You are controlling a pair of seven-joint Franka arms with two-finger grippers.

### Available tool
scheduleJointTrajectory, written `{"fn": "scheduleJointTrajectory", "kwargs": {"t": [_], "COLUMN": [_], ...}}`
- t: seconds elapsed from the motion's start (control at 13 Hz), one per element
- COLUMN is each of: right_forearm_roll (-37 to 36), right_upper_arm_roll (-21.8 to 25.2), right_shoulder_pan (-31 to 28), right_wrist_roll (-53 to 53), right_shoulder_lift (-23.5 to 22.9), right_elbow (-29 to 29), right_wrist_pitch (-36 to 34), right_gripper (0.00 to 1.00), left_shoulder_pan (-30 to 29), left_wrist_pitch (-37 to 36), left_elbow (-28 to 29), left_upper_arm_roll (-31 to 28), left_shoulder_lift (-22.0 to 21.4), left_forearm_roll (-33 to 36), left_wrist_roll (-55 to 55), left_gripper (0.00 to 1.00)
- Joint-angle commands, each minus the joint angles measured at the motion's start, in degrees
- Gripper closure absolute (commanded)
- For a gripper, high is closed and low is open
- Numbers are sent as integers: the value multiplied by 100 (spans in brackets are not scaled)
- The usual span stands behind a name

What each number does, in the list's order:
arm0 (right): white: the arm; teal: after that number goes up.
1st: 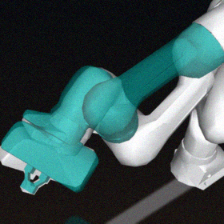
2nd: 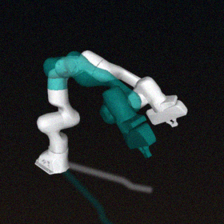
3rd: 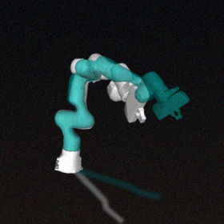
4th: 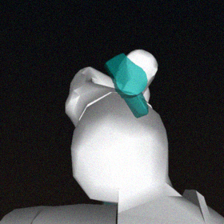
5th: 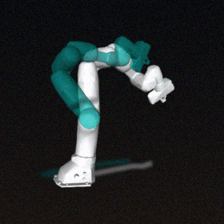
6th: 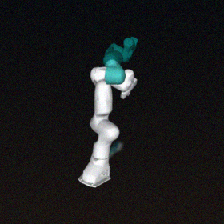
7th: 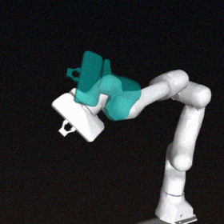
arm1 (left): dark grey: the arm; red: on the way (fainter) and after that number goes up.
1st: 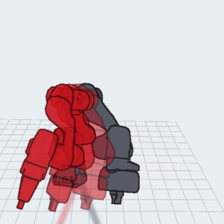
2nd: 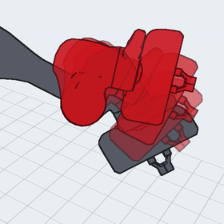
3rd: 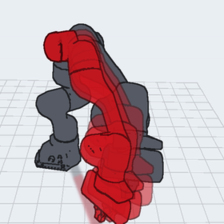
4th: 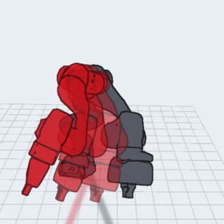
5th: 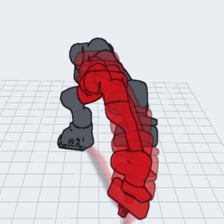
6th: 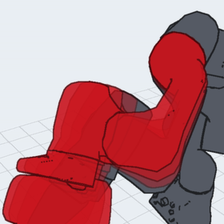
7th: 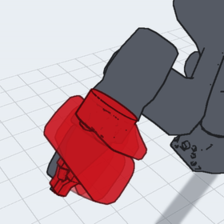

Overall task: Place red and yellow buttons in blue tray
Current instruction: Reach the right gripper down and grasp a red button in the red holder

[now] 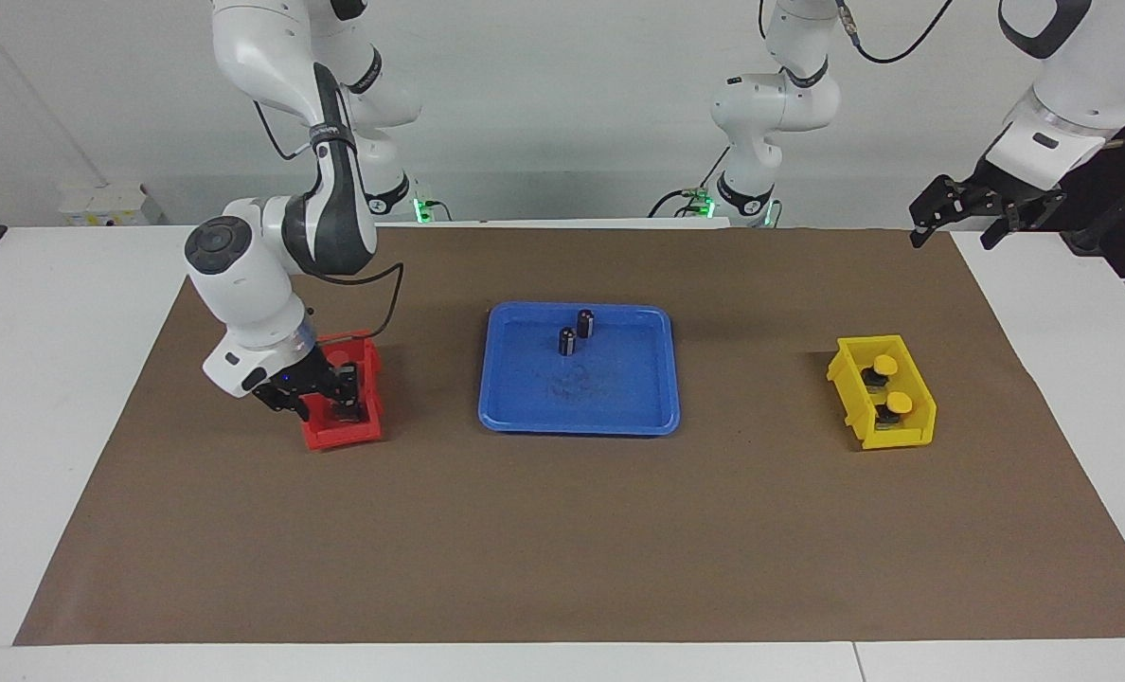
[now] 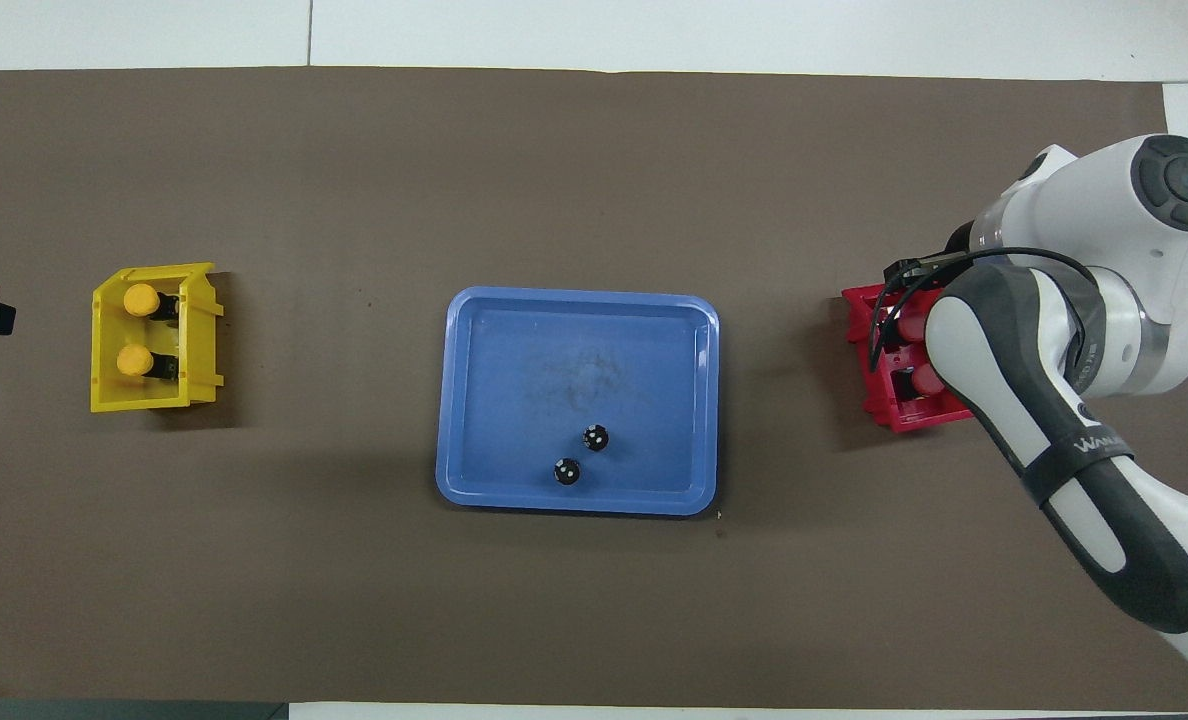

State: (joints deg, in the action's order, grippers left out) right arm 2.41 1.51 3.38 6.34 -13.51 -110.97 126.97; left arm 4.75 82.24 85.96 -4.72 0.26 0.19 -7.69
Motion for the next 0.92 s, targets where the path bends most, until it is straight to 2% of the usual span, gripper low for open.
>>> {"fn": "scheduleJointTrajectory", "kwargs": {"t": [0.0,0.15,0.46,0.85], "right_forearm_roll": [163,163,163,172], "right_upper_arm_roll": [-10,-10,-10,-10], "right_shoulder_pan": [-12,-13,-12,-12], "right_wrist_roll": [130,122,130,227], "right_shoulder_lift": [218,253,314,384], "right_elbow": [-424,-495,-706,-890], "right_wrist_pitch": [241,241,373,468], "right_gripper": [37,37,37,47], "left_shoulder_pan": [0,44,9,-149], "left_wrist_pitch": [134,703,706,496], "left_elbow": [411,807,888,879], "left_upper_arm_roll": [24,24,24,-2], "left_shoulder_lift": [-245,-403,-474,-483], "left_forearm_roll": [113,113,113,104], "left_wrist_roll": [74,171,153,145], "left_gripper": [0,0,0,0]}}
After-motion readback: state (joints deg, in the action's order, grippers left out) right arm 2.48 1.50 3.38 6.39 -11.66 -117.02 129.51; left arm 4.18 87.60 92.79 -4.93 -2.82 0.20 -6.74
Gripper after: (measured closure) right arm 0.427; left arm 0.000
